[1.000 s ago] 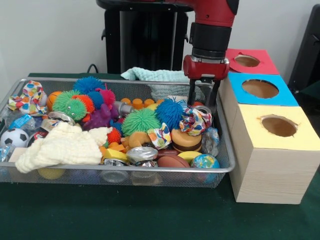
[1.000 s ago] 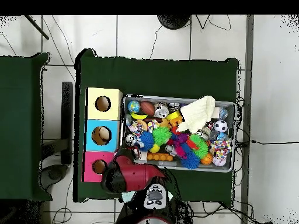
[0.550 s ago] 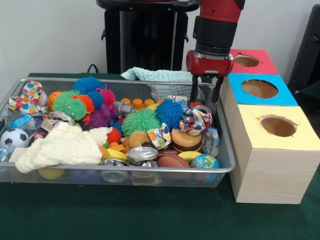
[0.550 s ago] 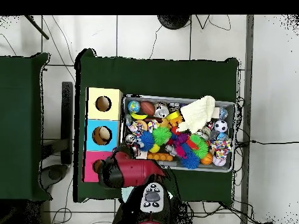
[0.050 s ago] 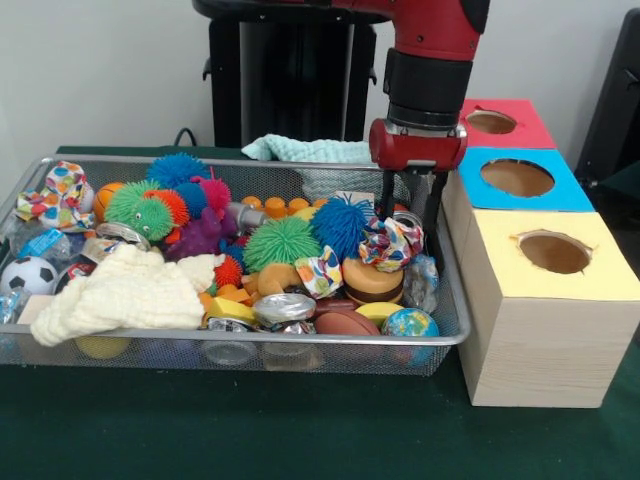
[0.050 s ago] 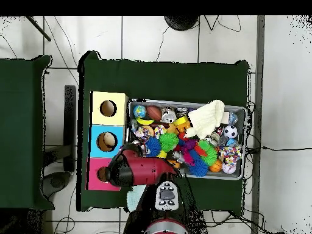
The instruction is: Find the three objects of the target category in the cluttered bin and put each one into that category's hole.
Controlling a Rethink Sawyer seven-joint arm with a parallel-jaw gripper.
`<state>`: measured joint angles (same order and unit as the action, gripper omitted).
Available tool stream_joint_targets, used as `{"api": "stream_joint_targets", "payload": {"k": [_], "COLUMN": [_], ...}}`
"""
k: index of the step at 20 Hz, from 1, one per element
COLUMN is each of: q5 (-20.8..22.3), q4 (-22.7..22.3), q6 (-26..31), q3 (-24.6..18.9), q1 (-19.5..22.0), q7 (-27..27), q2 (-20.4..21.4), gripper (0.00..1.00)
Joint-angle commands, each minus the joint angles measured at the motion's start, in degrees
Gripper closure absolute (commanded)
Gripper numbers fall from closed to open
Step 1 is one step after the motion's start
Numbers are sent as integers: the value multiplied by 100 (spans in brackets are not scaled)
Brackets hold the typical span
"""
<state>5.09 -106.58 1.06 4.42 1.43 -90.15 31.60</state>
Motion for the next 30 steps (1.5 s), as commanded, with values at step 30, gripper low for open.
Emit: {"api": "stream_joint_targets", "payload": {"k": [30], "q5": [-53], "q4": [78], "q6": [910], "q3": [-694], "q1": [204], "q7": [-771], "q2": [869], "gripper": [0]}}
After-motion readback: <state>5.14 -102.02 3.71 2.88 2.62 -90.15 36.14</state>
